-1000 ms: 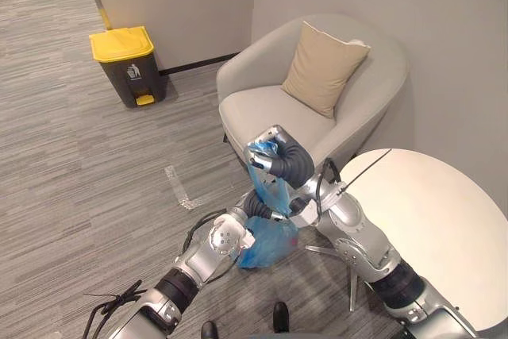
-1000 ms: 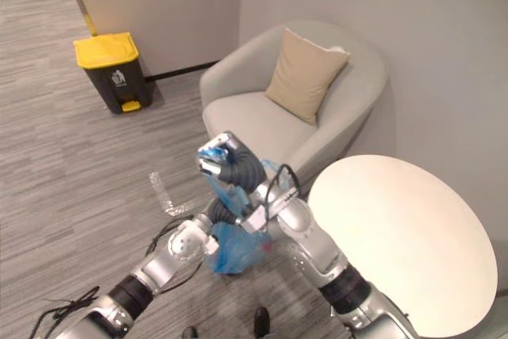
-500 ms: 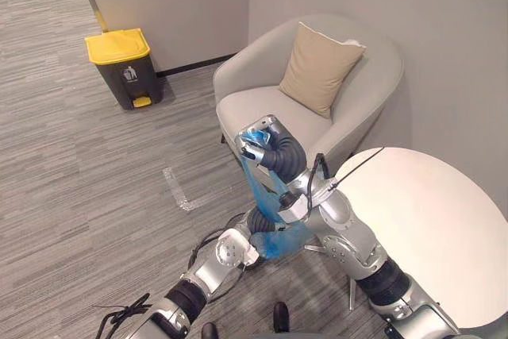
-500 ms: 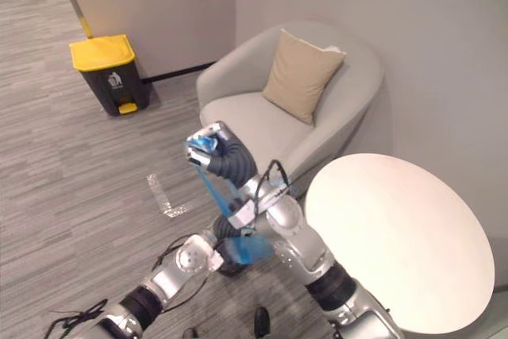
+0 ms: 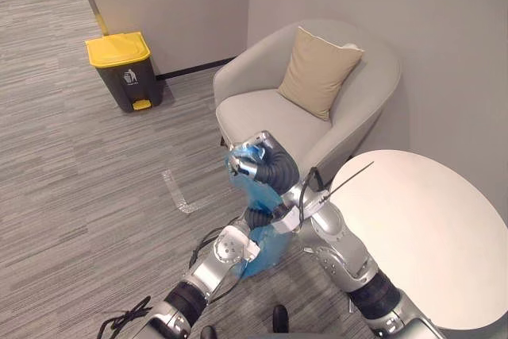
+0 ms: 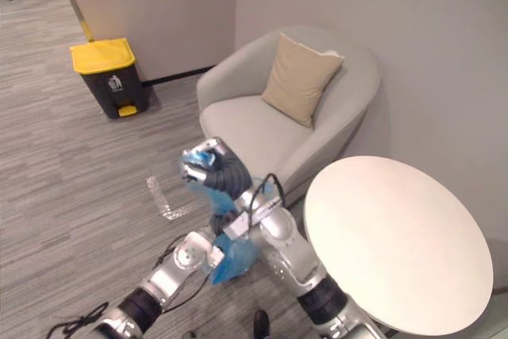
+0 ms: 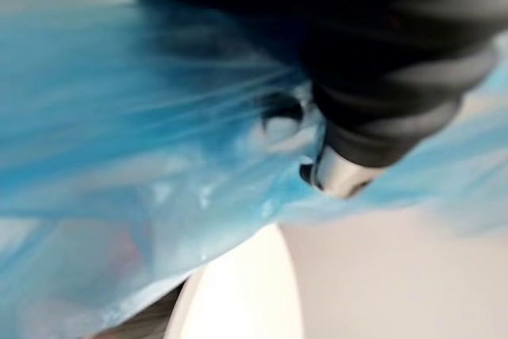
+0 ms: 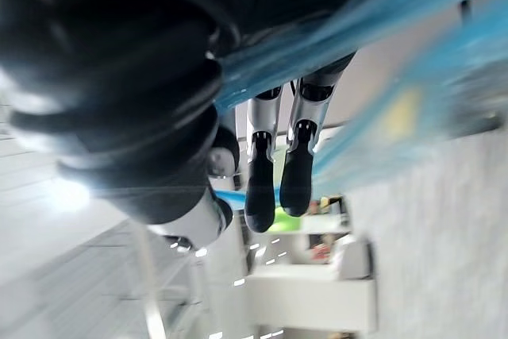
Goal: Gather rubbish on tea table into small bin, then transfer packed bag to large trash can.
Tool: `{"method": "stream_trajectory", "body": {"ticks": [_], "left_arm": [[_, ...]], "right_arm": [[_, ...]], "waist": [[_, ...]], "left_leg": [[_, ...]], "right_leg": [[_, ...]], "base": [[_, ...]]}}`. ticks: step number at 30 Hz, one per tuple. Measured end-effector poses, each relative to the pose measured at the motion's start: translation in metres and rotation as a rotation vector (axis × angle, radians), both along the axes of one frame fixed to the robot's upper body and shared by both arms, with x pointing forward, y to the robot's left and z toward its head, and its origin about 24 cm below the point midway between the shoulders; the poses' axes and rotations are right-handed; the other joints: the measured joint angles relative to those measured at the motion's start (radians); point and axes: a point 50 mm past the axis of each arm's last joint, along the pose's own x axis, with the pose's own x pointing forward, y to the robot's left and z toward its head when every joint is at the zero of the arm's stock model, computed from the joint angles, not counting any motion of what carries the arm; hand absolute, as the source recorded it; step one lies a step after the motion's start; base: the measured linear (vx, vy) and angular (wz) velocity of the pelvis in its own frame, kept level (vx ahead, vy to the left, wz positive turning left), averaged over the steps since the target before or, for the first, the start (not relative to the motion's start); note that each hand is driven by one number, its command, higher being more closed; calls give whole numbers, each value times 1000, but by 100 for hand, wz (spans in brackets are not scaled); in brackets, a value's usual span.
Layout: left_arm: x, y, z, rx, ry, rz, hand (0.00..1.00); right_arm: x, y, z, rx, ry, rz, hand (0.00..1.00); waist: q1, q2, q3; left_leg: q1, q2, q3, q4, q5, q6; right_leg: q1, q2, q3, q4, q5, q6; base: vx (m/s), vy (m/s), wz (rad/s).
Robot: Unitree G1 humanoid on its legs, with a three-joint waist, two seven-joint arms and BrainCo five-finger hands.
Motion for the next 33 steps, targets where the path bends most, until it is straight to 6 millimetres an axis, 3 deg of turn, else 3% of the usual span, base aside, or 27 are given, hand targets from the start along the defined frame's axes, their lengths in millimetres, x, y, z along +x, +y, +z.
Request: {"method": "stream_trajectory", "body": {"ticks": [2,5,12,18,24,28,33], "left_arm": [[-2,9,2,-27,-5,51,100],[-4,21,-2,-24,6,101,100],[-12,36,-12,-3,32,184,100],[-13,46,-14,-7,37,248,100],[-26,64,-32,-17,114,372,100],[-37,76,-43,-27,169,430,100],[-52,90,-61,-47,271,483,100]], "right_arm": [[-4,-10,-16,-85,16,-47,0],[-2,-30,-22,-199,-29,-159,0],[0,-68,-11,-466,-282,-448,0],[-1,-77,-4,-492,-363,-569,0],[-11,-99,-13,-360,-237,-776,0],[-21,-123,-56,-226,66,-863,0],[-42,-133,-118,-82,452,-868,0]], "waist": [[2,0,0],[2,0,0],[2,0,0],[2,5,-3],[1,21,-24],[1,21,-24],[-2,26,-21]], "left_leg": [[1,0,-7,1,0,0],[1,0,-15,1,0,0],[1,0,-19,-1,0,0],[17,-7,-16,-31,12,4],[21,-12,-10,-31,12,5],[24,-12,-14,-30,12,5],[36,-13,-26,-24,9,5]], "right_leg": [[6,-1,-7,0,-2,2],[10,-2,-15,0,-2,3],[11,-3,-19,0,-2,3],[12,-1,-20,0,-6,8],[13,-7,-17,0,-11,14],[19,-12,-20,0,-11,14],[39,-11,-30,-3,-15,15]], "base": [[-9,-11,10],[-12,-9,9],[-6,-3,1],[0,0,0],[6,3,0],[0,0,0],[-25,-10,5]]}}
